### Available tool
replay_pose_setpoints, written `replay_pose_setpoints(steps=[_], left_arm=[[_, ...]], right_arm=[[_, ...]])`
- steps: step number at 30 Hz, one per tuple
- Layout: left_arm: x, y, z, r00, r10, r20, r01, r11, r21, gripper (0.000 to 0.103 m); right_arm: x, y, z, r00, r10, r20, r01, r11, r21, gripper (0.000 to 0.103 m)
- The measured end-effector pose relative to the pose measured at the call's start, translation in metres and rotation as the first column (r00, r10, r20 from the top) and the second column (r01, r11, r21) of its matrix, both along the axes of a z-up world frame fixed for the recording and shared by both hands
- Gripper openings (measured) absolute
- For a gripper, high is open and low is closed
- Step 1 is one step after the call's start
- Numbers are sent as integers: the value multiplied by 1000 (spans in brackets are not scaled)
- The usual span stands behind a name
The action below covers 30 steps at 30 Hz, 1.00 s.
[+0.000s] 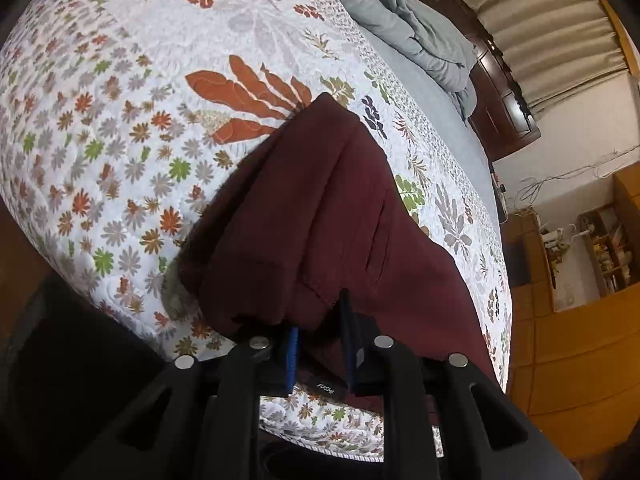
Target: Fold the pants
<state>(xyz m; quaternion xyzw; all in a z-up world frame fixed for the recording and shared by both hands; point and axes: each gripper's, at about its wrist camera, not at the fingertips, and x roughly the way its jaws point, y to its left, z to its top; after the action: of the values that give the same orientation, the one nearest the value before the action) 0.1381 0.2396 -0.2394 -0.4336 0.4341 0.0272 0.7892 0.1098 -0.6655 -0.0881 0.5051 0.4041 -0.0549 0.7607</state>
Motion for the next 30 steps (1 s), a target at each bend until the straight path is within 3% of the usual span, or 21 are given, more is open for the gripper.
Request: replay_pose_setpoints(steps=[1,4,8,11,13,15,16,17,18,20,23,25,30], left_arm=[[-1,0,-2,1000,-2,-3,2,1000,13,18],[2,-4,-5,1000,-2,-16,3,999,39,18],[2,-5,-9,999,2,-37,0,999,49,18],[0,-6,-6,999,-8,-32,10,999,48,21],[-6,-7,4,999,-25,-24,26,997,68,26],[-16,-10,20,999,-36,-14,38,991,130,28],[-25,-14,32,999,-36,-10,37,983,181,41],[-33,-19,41,1000,-27,3,25,976,214,62],[-41,-25,51,999,-25,34,17,974,227,70],[-48,-46,65,990,-94,110,71,979,193,74],[-33,-75,58,977,-170,130,164,985,58,77],[-16,-94,39,974,-209,83,211,977,-26,77],[-3,-93,12,986,-164,-28,164,986,-14,76]], right_arm=[[0,1,10,1000,5,11,-5,1000,-21,10],[1,3,23,1000,20,7,-19,997,-77,9],[1,-5,-8,998,15,-63,-19,998,-56,9],[-8,-7,-12,999,-15,-34,13,999,-36,10],[-19,-10,-9,999,-40,-11,40,999,-22,31],[-41,-15,-1,995,-96,-7,96,995,-2,43],[-51,-12,6,993,-114,-20,113,993,-37,47],[-59,-6,13,993,-119,-19,117,991,-72,48],[-65,7,21,996,-88,4,88,993,-77,48],[-64,39,26,999,1,43,-1,1000,-11,47],[-47,109,23,987,148,57,-151,987,57,55],[-28,171,12,963,265,39,-268,959,96,61],[2,268,-18,912,409,-29,-401,905,143,62]])
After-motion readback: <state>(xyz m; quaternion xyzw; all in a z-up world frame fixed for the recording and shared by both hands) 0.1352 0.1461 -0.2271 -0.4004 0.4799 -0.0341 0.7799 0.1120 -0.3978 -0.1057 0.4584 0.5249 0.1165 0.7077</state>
